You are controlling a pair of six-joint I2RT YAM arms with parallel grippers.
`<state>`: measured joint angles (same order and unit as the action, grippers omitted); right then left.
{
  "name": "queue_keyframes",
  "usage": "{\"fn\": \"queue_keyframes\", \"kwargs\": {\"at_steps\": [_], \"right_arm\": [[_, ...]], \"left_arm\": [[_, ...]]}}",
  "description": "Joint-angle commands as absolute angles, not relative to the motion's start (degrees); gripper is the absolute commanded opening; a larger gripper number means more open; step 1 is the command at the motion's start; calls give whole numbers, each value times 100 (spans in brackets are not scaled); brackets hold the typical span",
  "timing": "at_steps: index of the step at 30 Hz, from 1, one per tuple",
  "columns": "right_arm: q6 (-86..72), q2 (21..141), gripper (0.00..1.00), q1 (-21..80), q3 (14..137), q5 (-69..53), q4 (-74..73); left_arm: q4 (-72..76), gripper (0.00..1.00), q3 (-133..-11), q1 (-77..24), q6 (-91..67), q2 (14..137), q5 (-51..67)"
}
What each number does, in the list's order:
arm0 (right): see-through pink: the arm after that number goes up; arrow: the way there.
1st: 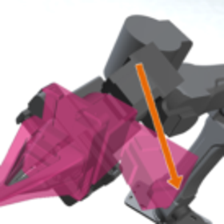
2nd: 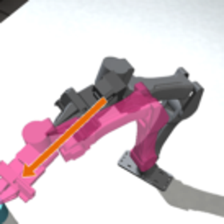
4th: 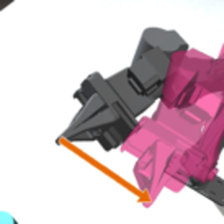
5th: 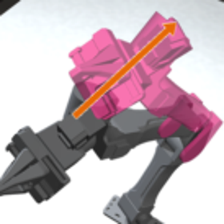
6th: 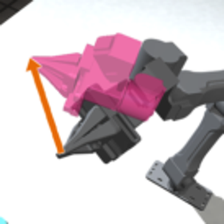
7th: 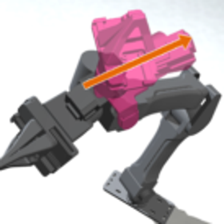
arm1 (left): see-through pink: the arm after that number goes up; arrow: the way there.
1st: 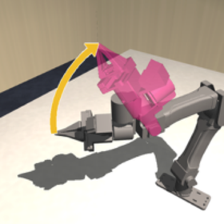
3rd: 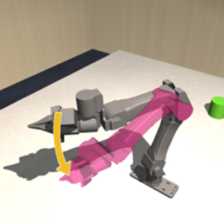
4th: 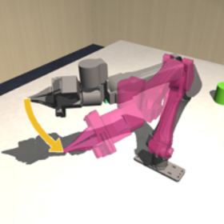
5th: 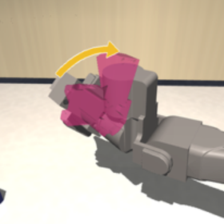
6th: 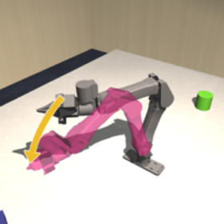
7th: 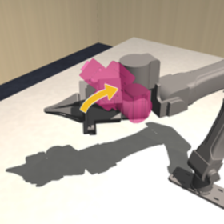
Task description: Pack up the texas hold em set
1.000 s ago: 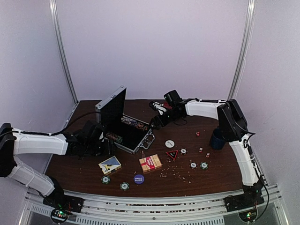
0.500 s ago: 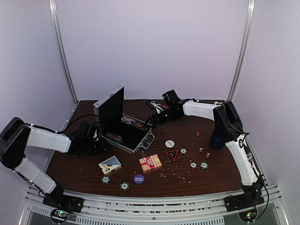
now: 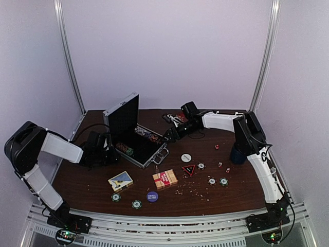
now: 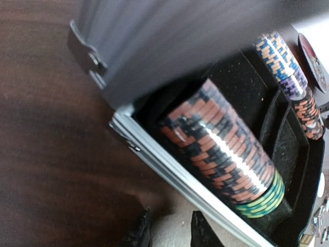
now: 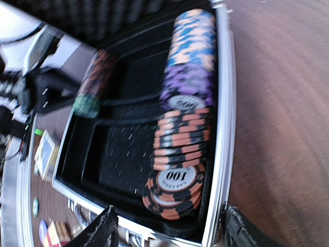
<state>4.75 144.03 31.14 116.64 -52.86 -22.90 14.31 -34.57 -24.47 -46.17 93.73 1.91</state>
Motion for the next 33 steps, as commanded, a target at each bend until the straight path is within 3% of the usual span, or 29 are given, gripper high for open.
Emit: {"fn": "queue_keyframes", "kwargs": {"at_steps": [1,10,19,33], "right_arm": [[1124,14130,69,3188,11307,-6346,-2619],[2028,14017,69,3415,11187,-6217,-3446],[2662,13333,69,3875,10252,-5747,-3547],[1939,12578,68,4173,9663,-4859,-2701]], "left_arm": [[2002,28,-3680,-2420,-4272,9747,591],[2273,28,-3664,-2421,-4064,9825,754],[2403,31,-3656,-2423,-3931,9797,848],[2482,32,-3497,-2427,-3908,9485,769]]}}
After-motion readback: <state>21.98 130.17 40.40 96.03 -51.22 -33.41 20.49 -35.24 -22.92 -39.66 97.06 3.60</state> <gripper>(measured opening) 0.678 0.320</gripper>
